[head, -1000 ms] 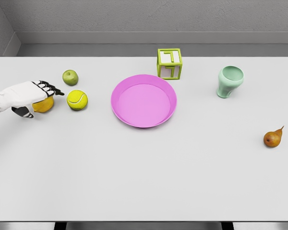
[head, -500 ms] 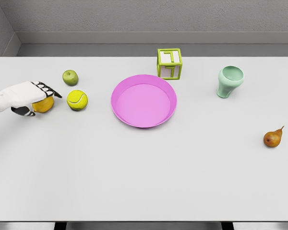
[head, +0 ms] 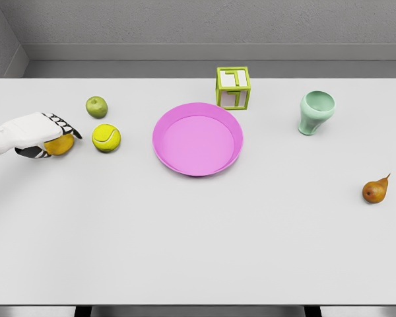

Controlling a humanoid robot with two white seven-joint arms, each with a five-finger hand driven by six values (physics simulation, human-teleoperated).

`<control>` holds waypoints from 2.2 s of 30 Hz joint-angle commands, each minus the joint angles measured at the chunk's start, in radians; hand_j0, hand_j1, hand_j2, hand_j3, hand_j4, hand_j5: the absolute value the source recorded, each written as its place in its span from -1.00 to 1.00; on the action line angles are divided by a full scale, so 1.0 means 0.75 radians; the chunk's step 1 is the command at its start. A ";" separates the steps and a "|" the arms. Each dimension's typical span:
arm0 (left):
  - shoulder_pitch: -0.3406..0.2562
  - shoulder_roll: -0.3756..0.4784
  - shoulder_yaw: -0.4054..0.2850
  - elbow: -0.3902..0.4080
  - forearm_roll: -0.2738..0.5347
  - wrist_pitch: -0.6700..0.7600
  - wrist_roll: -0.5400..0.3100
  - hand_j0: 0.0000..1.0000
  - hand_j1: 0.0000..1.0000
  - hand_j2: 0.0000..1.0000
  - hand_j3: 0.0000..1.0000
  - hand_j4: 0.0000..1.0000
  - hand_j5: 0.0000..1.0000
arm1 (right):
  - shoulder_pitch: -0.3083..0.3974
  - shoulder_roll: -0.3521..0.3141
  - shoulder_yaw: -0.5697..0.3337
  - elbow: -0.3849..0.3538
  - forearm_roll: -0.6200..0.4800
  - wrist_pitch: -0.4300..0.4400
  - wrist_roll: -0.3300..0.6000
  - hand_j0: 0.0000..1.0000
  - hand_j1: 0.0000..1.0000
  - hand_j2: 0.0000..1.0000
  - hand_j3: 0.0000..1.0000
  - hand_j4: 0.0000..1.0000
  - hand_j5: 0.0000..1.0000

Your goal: Put the lemon on the plate with left arm

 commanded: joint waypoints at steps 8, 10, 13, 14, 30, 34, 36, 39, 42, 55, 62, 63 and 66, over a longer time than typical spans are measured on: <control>0.000 0.005 0.001 0.000 0.007 0.002 0.023 0.40 0.40 0.40 0.40 0.40 0.40 | 0.000 0.000 0.001 0.000 0.000 0.000 0.000 1.00 1.00 1.00 1.00 1.00 1.00; 0.002 0.003 0.001 0.000 0.009 0.002 0.023 0.38 0.38 0.38 0.38 0.38 0.38 | 0.000 0.000 0.001 0.000 0.000 0.002 0.000 1.00 1.00 1.00 1.00 1.00 1.00; 0.002 0.005 0.001 0.000 0.009 0.002 0.023 0.35 0.35 0.35 0.35 0.35 0.35 | 0.000 0.000 0.001 0.000 0.000 0.002 0.000 1.00 1.00 1.00 1.00 1.00 1.00; 0.002 0.003 0.001 0.000 0.009 0.002 0.023 0.34 0.34 0.34 0.34 0.34 0.34 | 0.000 0.000 0.001 0.000 0.000 0.002 0.000 1.00 1.00 1.00 1.00 1.00 1.00; 0.014 0.030 0.012 -0.111 0.073 0.002 0.021 0.27 0.27 0.27 0.27 0.27 0.27 | 0.000 0.000 0.001 0.000 0.000 0.000 0.000 1.00 1.00 1.00 1.00 1.00 1.00; 0.014 0.059 0.012 -0.160 0.099 0.002 0.021 0.26 0.26 0.26 0.26 0.26 0.26 | 0.002 0.000 0.001 0.000 0.002 0.002 0.000 1.00 1.00 1.00 1.00 1.00 1.00; 0.014 0.069 0.012 -0.192 0.120 0.002 0.019 0.26 0.26 0.26 0.26 0.26 0.26 | 0.000 0.000 0.001 0.000 0.000 0.002 0.000 1.00 1.00 1.00 1.00 1.00 1.00; 0.012 0.069 0.016 -0.235 0.132 0.002 0.019 0.26 0.26 0.26 0.26 0.26 0.26 | 0.002 0.000 0.001 0.000 0.000 0.000 0.000 1.00 1.00 1.00 1.00 1.00 1.00; 0.010 0.069 0.018 -0.282 0.152 0.002 0.019 0.26 0.26 0.26 0.26 0.26 0.26 | 0.002 0.000 0.001 0.000 0.000 0.000 0.000 1.00 1.00 1.00 1.00 1.00 1.00; -0.039 0.052 0.008 -0.348 0.159 0.002 0.013 0.24 0.24 0.24 0.24 0.24 0.24 | 0.002 0.000 0.001 0.000 0.000 0.000 0.000 1.00 1.00 1.00 1.00 1.00 1.00; -0.061 0.036 0.008 -0.395 0.171 0.002 0.009 0.24 0.24 0.24 0.24 0.24 0.24 | 0.000 0.000 0.001 0.000 0.000 0.002 0.000 1.00 1.00 1.00 1.00 1.00 1.00; -0.063 0.030 0.008 -0.399 0.171 0.002 0.007 0.24 0.24 0.24 0.24 0.24 0.24 | 0.000 0.000 0.001 0.000 0.000 0.000 0.000 1.00 1.00 1.00 1.00 1.00 1.00; -0.065 0.010 0.008 -0.399 0.171 0.002 0.007 0.24 0.24 0.24 0.24 0.24 0.24 | 0.000 0.000 0.001 0.000 0.000 0.000 0.000 1.00 1.00 1.00 1.00 1.00 1.00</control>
